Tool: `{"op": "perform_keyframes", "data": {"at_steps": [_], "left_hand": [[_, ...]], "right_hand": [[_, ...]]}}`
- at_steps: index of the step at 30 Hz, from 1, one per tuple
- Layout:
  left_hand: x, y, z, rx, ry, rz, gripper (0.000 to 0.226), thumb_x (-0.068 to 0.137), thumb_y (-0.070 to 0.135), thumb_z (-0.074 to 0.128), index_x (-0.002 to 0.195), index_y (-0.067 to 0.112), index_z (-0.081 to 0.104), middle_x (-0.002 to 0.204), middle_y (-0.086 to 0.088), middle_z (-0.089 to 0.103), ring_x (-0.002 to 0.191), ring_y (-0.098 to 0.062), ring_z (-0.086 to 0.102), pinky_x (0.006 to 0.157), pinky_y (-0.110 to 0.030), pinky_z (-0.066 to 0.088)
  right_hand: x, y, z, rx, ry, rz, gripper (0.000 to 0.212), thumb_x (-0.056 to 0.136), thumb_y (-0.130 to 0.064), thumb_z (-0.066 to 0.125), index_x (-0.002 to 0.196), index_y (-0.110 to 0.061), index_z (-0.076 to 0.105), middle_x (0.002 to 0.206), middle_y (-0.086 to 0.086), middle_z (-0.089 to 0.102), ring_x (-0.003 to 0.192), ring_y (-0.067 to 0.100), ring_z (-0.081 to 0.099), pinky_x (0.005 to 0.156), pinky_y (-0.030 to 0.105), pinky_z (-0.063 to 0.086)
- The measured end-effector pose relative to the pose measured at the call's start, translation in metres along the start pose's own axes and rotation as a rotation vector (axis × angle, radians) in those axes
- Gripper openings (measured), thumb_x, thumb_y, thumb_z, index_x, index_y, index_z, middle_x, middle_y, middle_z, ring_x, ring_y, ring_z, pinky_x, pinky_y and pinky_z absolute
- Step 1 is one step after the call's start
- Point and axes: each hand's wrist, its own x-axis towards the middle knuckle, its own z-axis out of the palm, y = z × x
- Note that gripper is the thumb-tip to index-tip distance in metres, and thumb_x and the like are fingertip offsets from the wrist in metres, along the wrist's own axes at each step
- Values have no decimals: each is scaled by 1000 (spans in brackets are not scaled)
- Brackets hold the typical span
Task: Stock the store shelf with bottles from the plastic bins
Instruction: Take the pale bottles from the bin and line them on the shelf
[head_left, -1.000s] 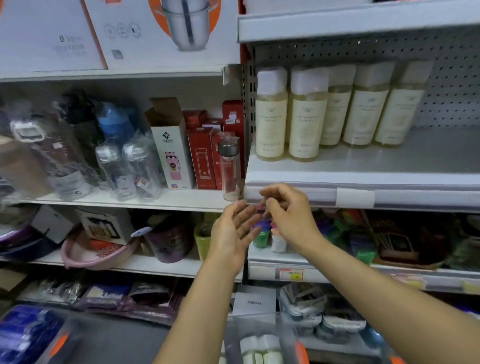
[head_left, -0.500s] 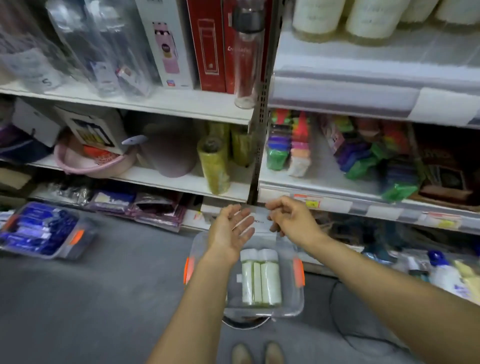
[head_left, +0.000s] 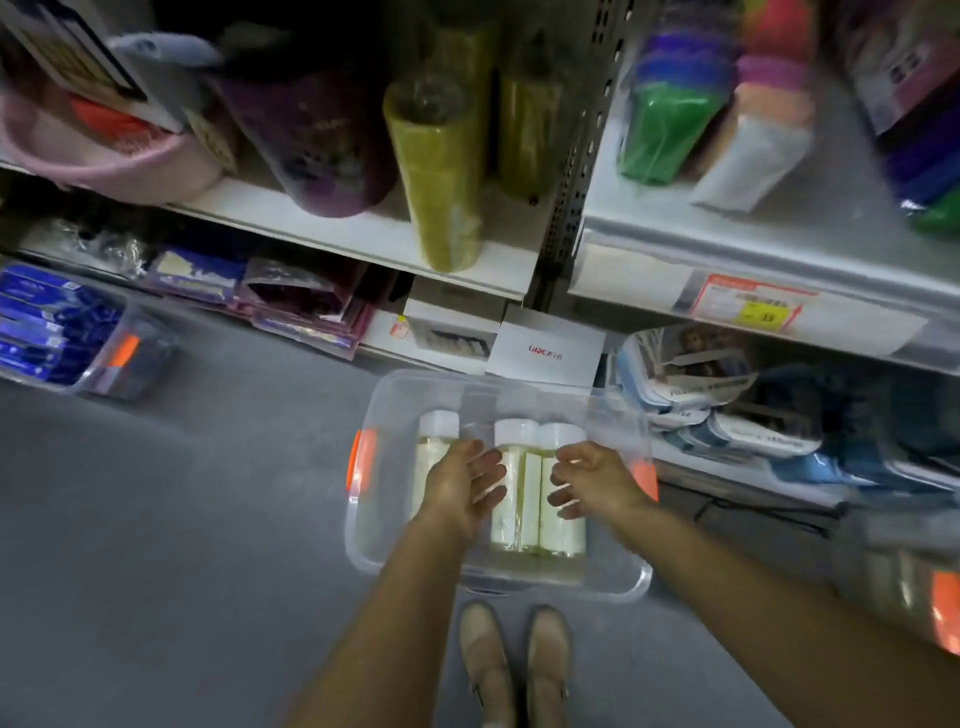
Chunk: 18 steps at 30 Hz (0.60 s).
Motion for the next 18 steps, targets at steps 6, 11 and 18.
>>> {"op": "perform_keyframes", "data": {"at_steps": [6, 11, 18], "left_hand": [[78, -38, -13, 25, 71, -100, 13, 101, 25, 54, 101, 15, 62, 93, -5, 67, 89, -23, 60, 91, -39, 49], [128, -59, -19, 75, 83, -122, 21, 102, 26, 53, 90, 12, 62, 94, -3, 64, 93, -20, 59, 103, -38, 43], [165, -77, -18, 124, 61, -143, 32, 100, 45, 50, 93, 18, 67, 96, -1, 67, 83, -16, 58, 73, -31, 40]], "right_hand": [[73, 56, 25, 76, -11, 178, 16, 92, -5, 62, 106, -11, 56, 86, 12, 59, 67, 23, 57, 62, 32, 53], [114, 84, 43, 117, -22, 278, 13, 93, -14, 61, 81, -15, 56, 80, 6, 50, 74, 19, 48, 75, 32, 47], [146, 102, 59, 197, 51, 249, 23, 95, -27, 59, 110, -13, 66, 108, 7, 69, 101, 25, 65, 95, 39, 50]]}}
